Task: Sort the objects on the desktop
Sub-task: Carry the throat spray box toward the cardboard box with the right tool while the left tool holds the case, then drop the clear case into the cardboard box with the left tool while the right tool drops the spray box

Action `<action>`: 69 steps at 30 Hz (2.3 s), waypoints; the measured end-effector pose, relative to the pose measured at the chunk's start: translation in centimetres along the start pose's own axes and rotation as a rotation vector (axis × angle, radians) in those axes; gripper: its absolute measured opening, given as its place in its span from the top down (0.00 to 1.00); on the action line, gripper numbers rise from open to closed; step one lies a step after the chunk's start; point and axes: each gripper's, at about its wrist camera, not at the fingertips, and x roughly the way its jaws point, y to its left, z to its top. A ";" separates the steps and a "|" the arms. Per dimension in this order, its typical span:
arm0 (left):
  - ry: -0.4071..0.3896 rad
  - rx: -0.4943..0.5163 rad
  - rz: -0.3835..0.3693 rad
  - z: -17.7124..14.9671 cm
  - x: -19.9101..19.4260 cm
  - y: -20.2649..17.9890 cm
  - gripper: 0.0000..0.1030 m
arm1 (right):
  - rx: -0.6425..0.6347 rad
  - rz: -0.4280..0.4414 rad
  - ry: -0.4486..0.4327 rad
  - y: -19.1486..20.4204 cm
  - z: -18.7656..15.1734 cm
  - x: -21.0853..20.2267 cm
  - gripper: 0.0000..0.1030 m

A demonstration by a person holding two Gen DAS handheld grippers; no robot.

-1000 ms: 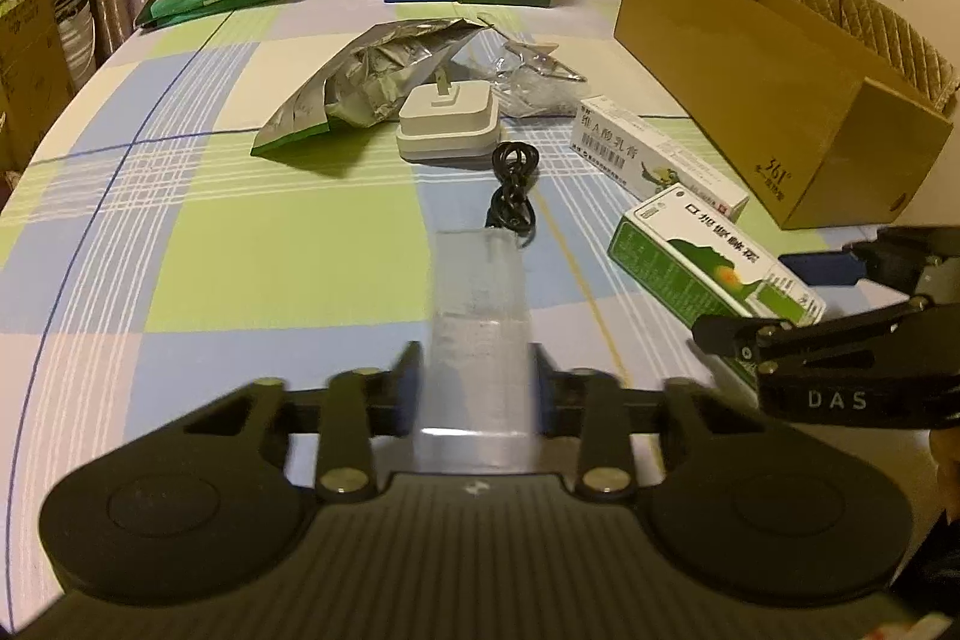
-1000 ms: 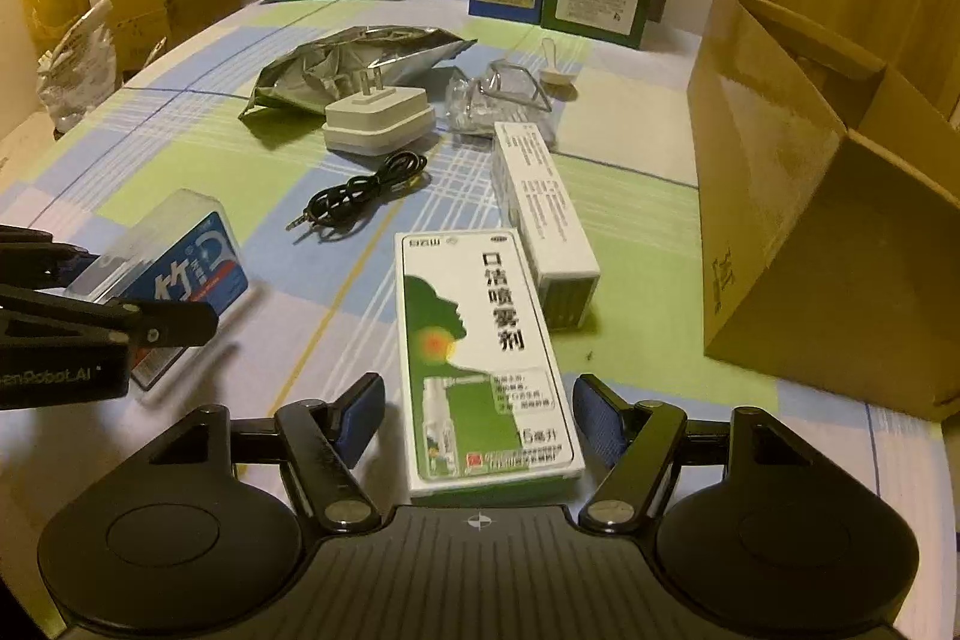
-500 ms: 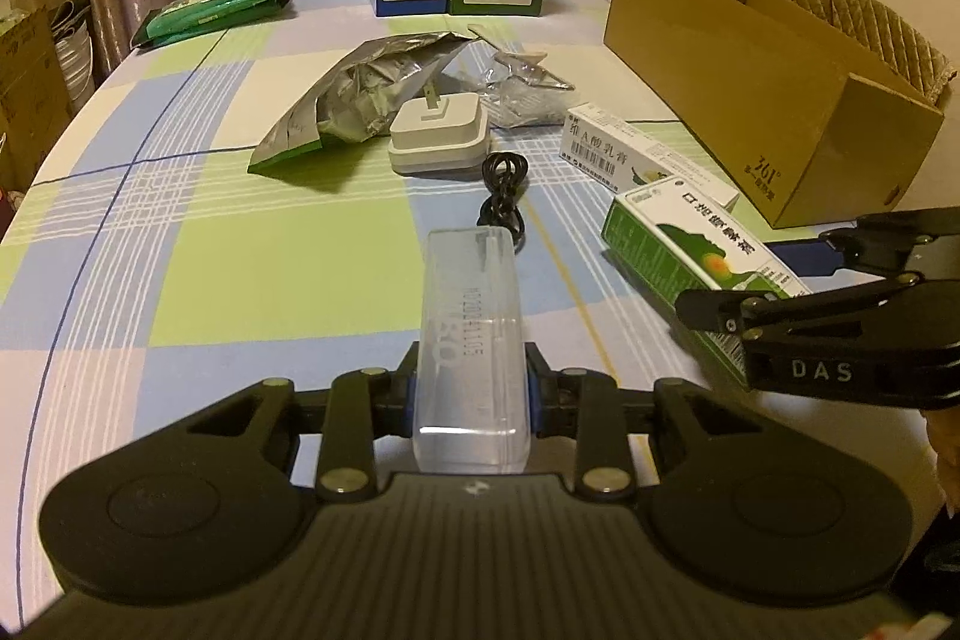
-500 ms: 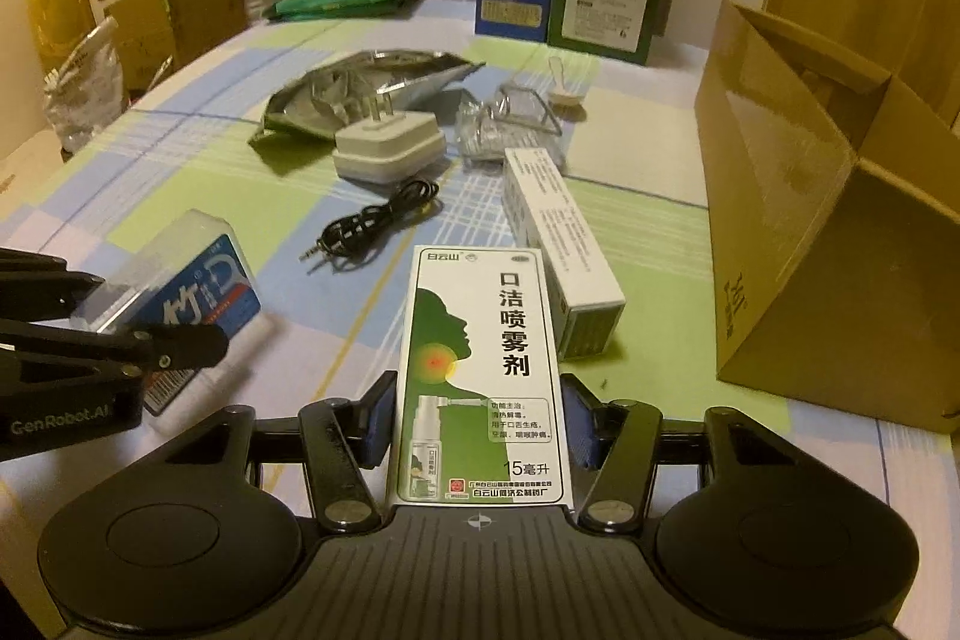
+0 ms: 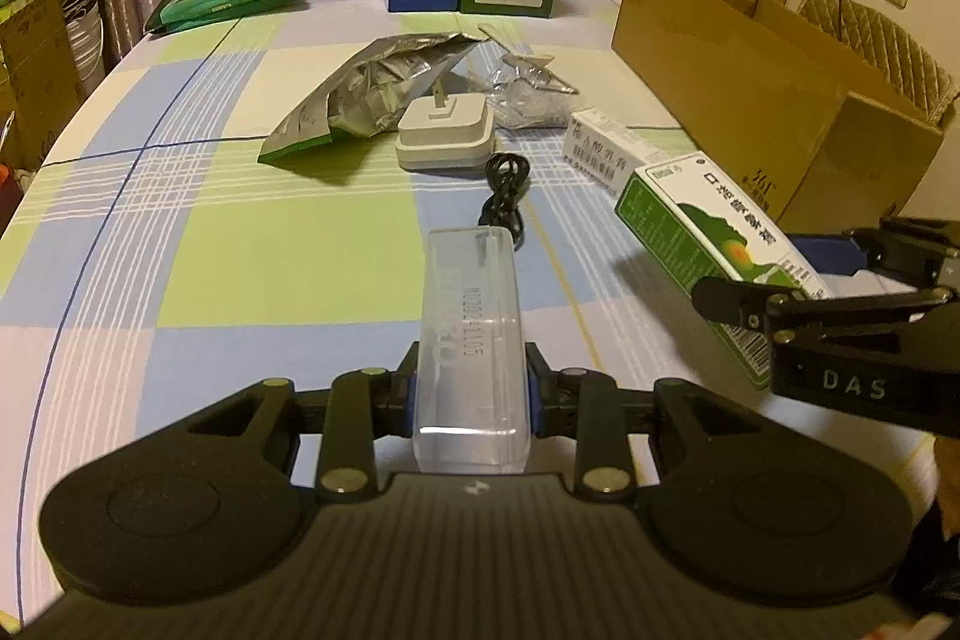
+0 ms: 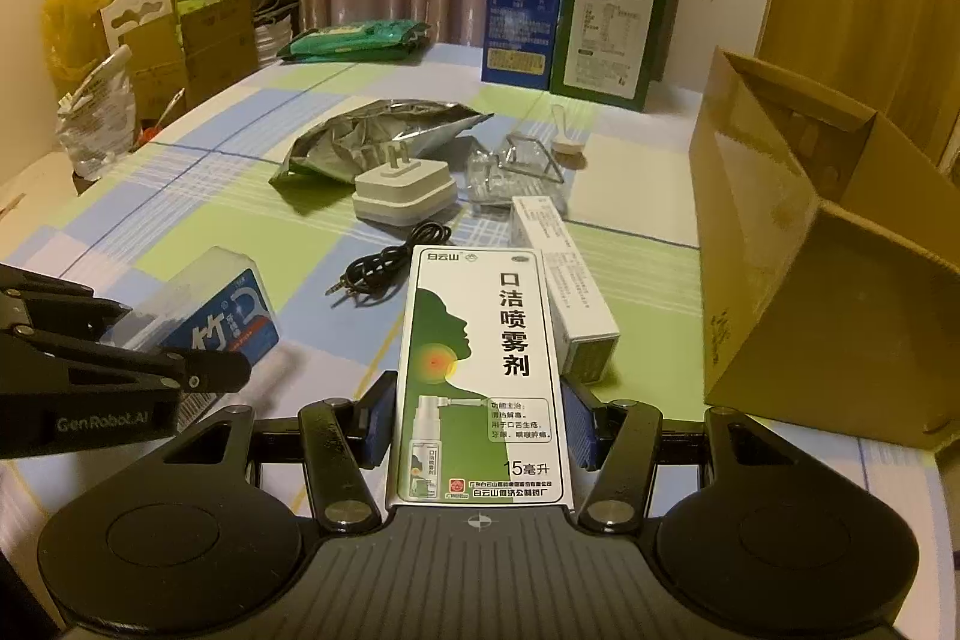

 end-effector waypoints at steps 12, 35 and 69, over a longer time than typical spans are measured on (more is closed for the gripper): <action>-0.095 0.058 -0.021 3.2 -4.1 -3.7 0.75 | 0.058 -0.036 -0.131 -2.7 3.6 -6.5 0.49; -0.139 0.153 -0.201 14.0 -0.8 -17.8 0.75 | 0.287 -0.218 -0.199 -20.8 6.1 -12.2 0.49; -0.137 0.117 -0.219 18.4 6.8 -18.1 0.45 | 0.380 -0.135 -0.166 -26.8 8.5 -4.1 0.45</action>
